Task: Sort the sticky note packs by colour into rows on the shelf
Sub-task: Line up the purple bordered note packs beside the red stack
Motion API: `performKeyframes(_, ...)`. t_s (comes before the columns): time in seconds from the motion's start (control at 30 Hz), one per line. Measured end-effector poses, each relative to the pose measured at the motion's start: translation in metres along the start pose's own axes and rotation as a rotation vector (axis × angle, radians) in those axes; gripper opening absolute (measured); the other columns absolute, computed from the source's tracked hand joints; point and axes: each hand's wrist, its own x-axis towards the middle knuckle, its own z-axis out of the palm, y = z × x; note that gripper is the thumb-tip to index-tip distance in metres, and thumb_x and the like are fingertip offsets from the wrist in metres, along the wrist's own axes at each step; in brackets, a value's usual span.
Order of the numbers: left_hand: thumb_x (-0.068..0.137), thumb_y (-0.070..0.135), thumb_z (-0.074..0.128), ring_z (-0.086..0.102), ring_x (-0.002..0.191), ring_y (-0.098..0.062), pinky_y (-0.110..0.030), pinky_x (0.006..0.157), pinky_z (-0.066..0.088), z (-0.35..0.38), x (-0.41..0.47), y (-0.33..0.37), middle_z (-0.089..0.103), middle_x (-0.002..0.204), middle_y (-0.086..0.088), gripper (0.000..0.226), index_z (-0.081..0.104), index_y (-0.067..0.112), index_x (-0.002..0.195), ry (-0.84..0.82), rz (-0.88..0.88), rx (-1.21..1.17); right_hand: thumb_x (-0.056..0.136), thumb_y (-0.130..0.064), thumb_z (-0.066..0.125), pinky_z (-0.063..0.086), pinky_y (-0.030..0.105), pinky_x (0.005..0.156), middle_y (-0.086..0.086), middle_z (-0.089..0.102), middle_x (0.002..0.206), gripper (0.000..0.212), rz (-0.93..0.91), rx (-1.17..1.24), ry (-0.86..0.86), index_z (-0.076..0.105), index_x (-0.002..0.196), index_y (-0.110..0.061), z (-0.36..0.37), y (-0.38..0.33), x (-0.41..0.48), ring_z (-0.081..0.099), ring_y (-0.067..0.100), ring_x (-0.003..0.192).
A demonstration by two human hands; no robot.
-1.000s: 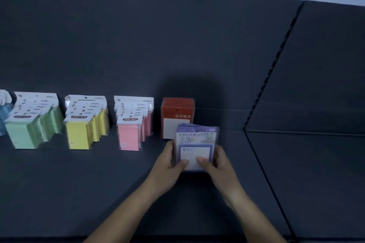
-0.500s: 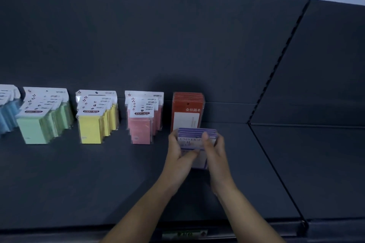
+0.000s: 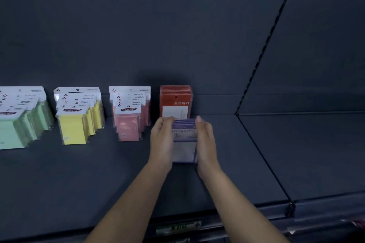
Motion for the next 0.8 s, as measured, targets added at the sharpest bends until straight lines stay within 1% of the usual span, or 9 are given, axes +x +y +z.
performKeyframes(0.03,0.092,0.022,0.053,0.065,0.078,-0.013,-0.026,0.066,0.050,-0.006,0.002,-0.003,0.068,0.085,0.000,0.009,0.058,0.015,0.092,-0.059,-0.007,0.021,0.092,-0.035,0.054,0.052,0.034,0.084,0.000,0.064,0.099,0.023,0.001,-0.038,-0.061,0.050,0.104,-0.016,-0.006,0.002,0.000,0.065,0.013,0.091)
performKeyframes(0.07,0.089,0.022,0.058,0.066,0.085,-0.012,-0.025,0.071,0.050,-0.013,0.003,-0.008,0.069,0.094,0.001,0.013,0.057,0.017,0.101,-0.127,-0.004,0.065,0.088,-0.033,0.060,0.053,0.030,0.087,-0.002,0.063,0.105,0.029,-0.001,-0.113,-0.117,0.048,0.109,-0.017,-0.013,0.006,0.000,0.064,0.011,0.096)
performKeyframes(0.17,0.079,0.001,0.068,0.063,0.103,-0.006,-0.018,0.080,0.050,-0.031,0.004,-0.031,0.066,0.112,0.004,0.046,0.050,0.023,0.115,-0.319,0.053,0.237,0.083,-0.015,0.069,0.048,0.009,0.078,-0.010,0.059,0.112,0.045,-0.033,-0.397,-0.273,0.041,0.118,-0.020,-0.038,0.014,0.006,0.058,-0.006,0.097)
performKeyframes(0.27,0.078,-0.005,0.068,0.058,0.104,0.007,-0.009,0.080,0.046,-0.035,0.010,-0.044,0.059,0.118,0.011,0.061,0.042,0.030,0.120,-0.414,0.090,0.387,0.082,-0.011,0.069,0.044,0.004,0.075,-0.018,0.055,0.110,0.049,-0.039,-0.530,-0.364,0.038,0.118,-0.024,-0.058,0.014,0.019,0.054,-0.010,0.098)
performKeyframes(0.33,0.077,-0.006,0.067,0.053,0.111,0.009,-0.008,0.087,0.043,-0.031,0.019,-0.049,0.055,0.125,0.014,0.068,0.038,0.031,0.126,-0.444,0.137,0.512,0.082,-0.012,0.069,0.042,0.002,0.078,-0.021,0.055,0.110,0.050,-0.060,-0.568,-0.380,0.038,0.118,-0.027,-0.069,0.008,0.028,0.052,-0.012,0.100)
performKeyframes(0.4,0.078,-0.004,0.067,0.050,0.113,0.010,-0.006,0.089,0.040,-0.019,0.025,-0.052,0.054,0.125,0.017,0.068,0.038,0.033,0.126,-0.437,0.195,0.573,0.081,-0.012,0.070,0.041,0.002,0.080,-0.021,0.056,0.110,0.050,-0.106,-0.585,-0.360,0.039,0.117,-0.028,-0.079,0.004,0.035,0.053,-0.015,0.098)
performKeyframes(0.53,0.080,-0.001,0.065,0.049,0.111,0.014,-0.002,0.087,0.038,0.017,0.032,-0.064,0.055,0.120,0.020,0.059,0.041,0.035,0.120,-0.369,0.303,0.631,0.080,-0.009,0.071,0.041,0.002,0.078,-0.019,0.057,0.106,0.045,-0.173,-0.590,-0.275,0.044,0.113,-0.023,-0.103,-0.001,0.055,0.053,-0.020,0.093)
performKeyframes(0.67,0.082,0.006,0.066,0.050,0.114,0.008,-0.007,0.094,0.038,0.042,0.041,-0.082,0.056,0.121,0.016,0.057,0.039,0.043,0.116,-0.315,0.392,0.698,0.083,-0.007,0.066,0.038,0.000,0.080,-0.022,0.053,0.108,0.046,-0.169,-0.688,-0.311,0.038,0.114,-0.028,-0.133,-0.005,0.074,0.052,-0.013,0.098)
performKeyframes(0.8,0.084,0.014,0.065,0.048,0.114,0.003,-0.010,0.096,0.038,0.058,0.048,-0.096,0.053,0.124,0.015,0.051,0.038,0.036,0.121,-0.266,0.400,0.754,0.085,-0.007,0.064,0.037,-0.001,0.081,-0.019,0.052,0.110,0.045,-0.165,-0.752,-0.329,0.036,0.117,-0.024,-0.155,-0.005,0.090,0.050,-0.004,0.103)
